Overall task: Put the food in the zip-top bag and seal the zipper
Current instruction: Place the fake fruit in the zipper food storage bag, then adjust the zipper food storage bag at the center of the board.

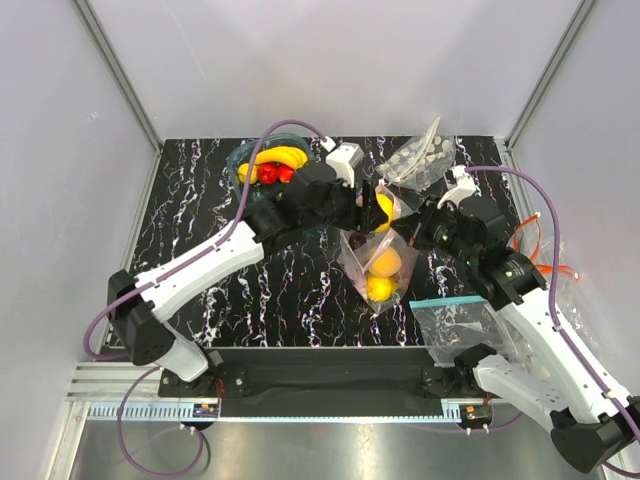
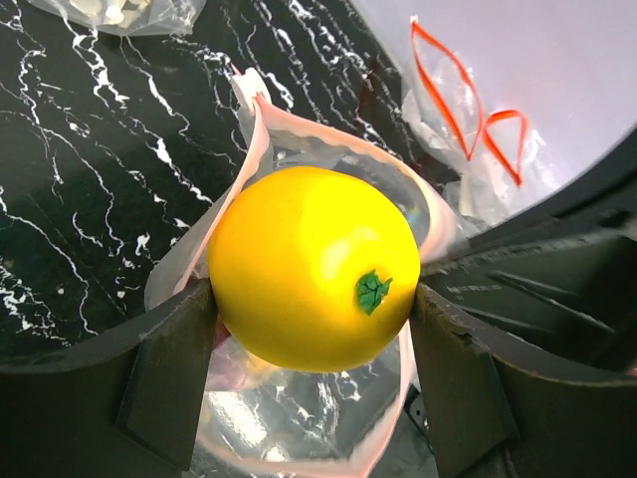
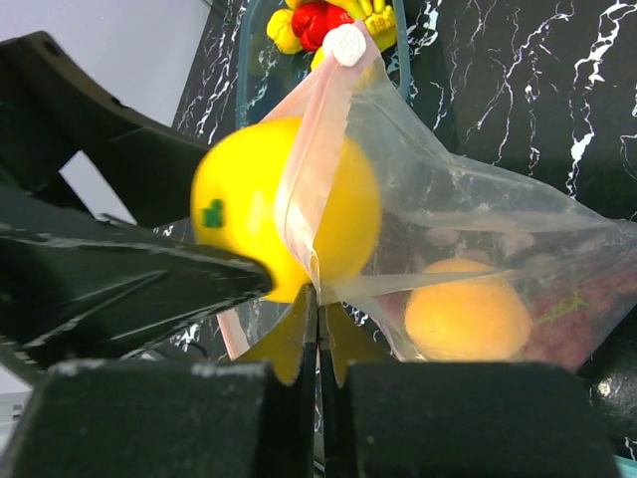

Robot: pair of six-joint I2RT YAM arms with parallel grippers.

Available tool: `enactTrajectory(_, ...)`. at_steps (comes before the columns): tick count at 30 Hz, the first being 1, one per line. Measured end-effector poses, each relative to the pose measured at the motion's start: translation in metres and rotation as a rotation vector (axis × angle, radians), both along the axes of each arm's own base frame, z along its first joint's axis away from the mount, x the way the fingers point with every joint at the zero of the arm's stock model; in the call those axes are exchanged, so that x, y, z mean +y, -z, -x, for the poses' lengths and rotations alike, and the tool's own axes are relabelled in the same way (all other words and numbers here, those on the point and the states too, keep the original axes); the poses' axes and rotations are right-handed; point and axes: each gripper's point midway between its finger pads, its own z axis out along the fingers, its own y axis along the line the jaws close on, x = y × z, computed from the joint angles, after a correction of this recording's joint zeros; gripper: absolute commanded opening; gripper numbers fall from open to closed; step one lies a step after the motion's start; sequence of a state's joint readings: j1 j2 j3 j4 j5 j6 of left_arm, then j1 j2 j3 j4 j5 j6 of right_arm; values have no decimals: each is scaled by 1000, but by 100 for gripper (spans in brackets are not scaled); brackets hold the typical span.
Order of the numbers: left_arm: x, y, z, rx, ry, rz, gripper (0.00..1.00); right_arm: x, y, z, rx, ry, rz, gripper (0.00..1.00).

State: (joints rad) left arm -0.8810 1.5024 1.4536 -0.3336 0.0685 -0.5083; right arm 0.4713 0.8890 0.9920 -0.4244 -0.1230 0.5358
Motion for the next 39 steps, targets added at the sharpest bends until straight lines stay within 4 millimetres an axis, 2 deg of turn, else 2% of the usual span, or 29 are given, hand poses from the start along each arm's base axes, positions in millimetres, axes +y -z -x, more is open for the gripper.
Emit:
enactTrajectory(1, -2, 2, -2, 3, -4, -16, 61, 0, -1, 0, -1, 0, -3, 0)
enactTrajectory(4, -5, 10, -6, 11, -17, -61, 73, 0, -2, 1, 0, 0, -9, 0)
enactTrajectory(5, -5, 13, -7, 13, -22, -73, 78, 0, -2, 1, 1, 1, -12, 0)
enactTrajectory(6, -5, 17, -8, 14, -24, -87, 94, 0, -2, 1, 1, 1, -13, 0)
enactTrajectory(7, -4, 20, -8, 13, -24, -106, 98, 0, -2, 1, 1, 1, -13, 0)
enactTrajectory(10, 1, 26, -7, 25, -32, -141, 99, 0, -3, 2, 0, 1, -14, 0)
enactTrajectory(13, 4, 19, -8, 14, -36, -153, 99, 0, -3, 2, 0, 1, -14, 0)
enactTrajectory(16, 10, 8, -5, -4, -31, -158, 99, 0, -3, 2, -1, 2, -14, 0)
enactTrajectory(20, 25, -15, 9, -34, -6, -152, 99, 0, -3, 2, -1, 2, -14, 0)
enactTrajectory(25, 55, -43, 28, -82, -10, -149, 99, 0, -3, 1, -1, 2, -13, 0)
enactTrajectory(28, 68, -50, 31, -105, -34, -153, 99, 0, -3, 2, -1, 2, -14, 0)
enactTrajectory(33, 65, -32, 24, -87, -43, -208, 99, 1, -3, 2, 2, 2, -20, 0)
enactTrajectory(35, 60, -14, 14, -69, -59, -253, 92, 2, -4, 3, 5, -4, -27, 0)
enactTrajectory(36, 57, -4, 9, -60, -64, -278, 88, 3, -5, 3, 5, -9, -32, 0)
enactTrajectory(39, 45, 30, -2, -22, -55, -349, 60, 4, -6, 4, 6, -15, -41, 0)
